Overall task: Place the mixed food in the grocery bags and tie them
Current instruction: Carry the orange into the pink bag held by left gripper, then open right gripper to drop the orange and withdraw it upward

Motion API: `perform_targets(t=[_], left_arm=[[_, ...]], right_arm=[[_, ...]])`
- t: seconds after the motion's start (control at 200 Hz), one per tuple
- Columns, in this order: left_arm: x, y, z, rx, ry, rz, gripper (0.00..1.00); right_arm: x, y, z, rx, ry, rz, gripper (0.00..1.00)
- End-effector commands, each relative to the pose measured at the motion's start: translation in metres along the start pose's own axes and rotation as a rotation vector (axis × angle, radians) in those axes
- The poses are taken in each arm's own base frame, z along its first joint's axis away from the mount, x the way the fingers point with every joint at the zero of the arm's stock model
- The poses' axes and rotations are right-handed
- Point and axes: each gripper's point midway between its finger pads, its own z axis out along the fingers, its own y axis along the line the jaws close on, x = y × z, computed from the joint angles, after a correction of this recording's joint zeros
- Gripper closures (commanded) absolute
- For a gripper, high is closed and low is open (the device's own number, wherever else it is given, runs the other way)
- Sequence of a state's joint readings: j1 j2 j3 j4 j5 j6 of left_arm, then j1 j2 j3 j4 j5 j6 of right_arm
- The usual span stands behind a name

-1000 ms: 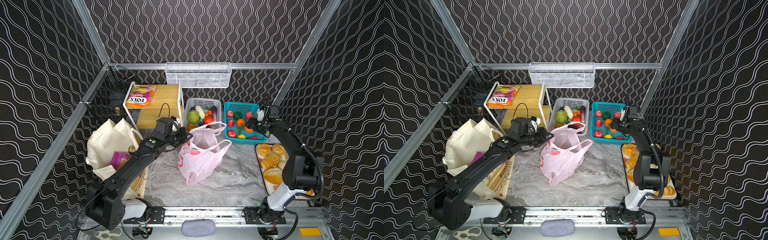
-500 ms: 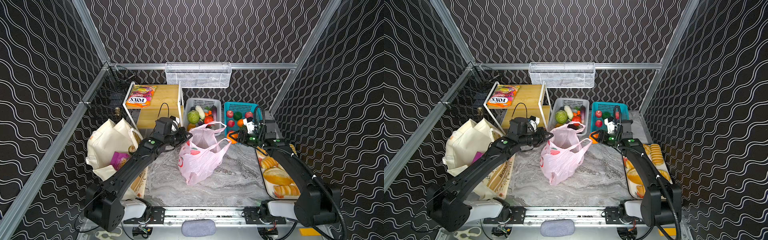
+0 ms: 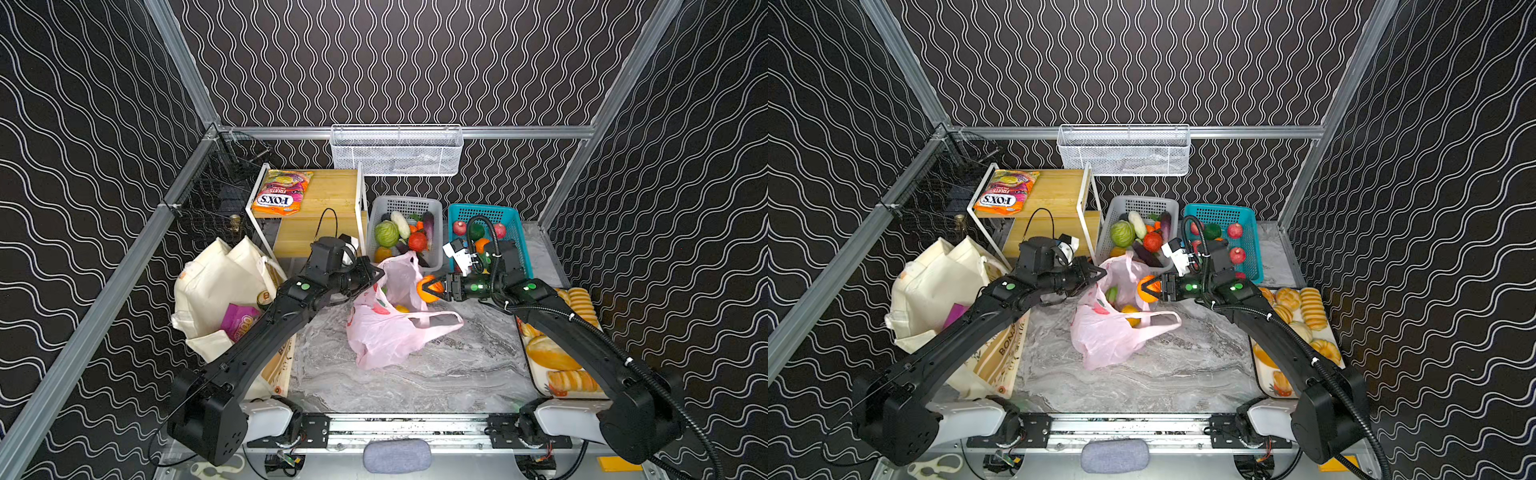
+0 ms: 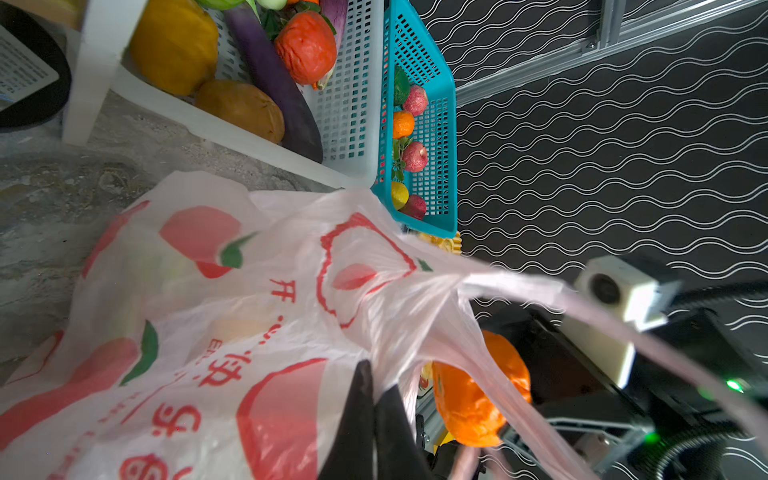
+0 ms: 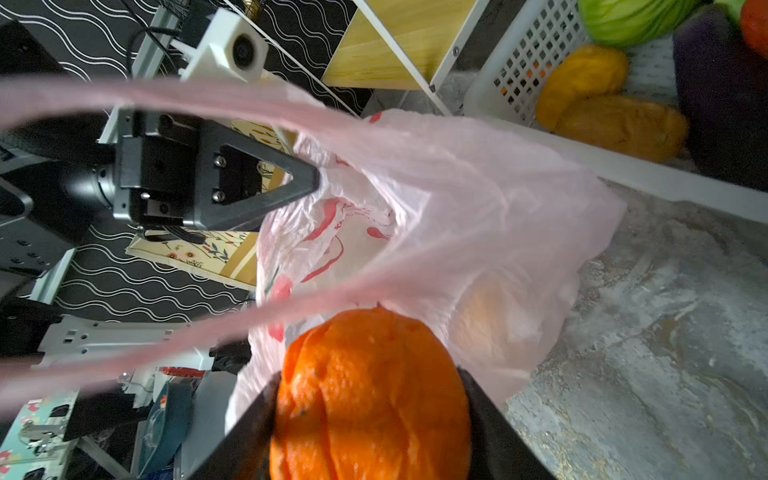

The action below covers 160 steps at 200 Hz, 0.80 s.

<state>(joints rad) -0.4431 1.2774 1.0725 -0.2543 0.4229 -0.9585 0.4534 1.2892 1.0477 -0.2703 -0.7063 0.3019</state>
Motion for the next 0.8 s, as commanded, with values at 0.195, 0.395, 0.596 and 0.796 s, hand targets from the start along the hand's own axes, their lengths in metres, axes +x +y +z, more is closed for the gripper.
perform_targets(t=[0.195,0.395,0.596,0.796], left_arm=[[-0.007,-0.008,-0.001,0.041,-0.03,0.012,1.0],[-0.006,-0.008,0.003,0.045,-0.019,0.004,1.0],[-0.005,-0.006,0.007,0.056,-0.008,0.004,1.0],[-0.008,-0.015,0.004,0.073,-0.017,0.012,1.0]], right_arm=[[0.027,0.021,0.006,-0.083,0.087,-0.009,0.42],[0.033,0.021,0.0,-0.035,0.078,-0.033,0.42],[0.002,0.034,0.007,-0.033,-0.109,-0.142,0.42],[-0.057,-0.018,0.048,0.258,-0.196,-0.064,0.32]])
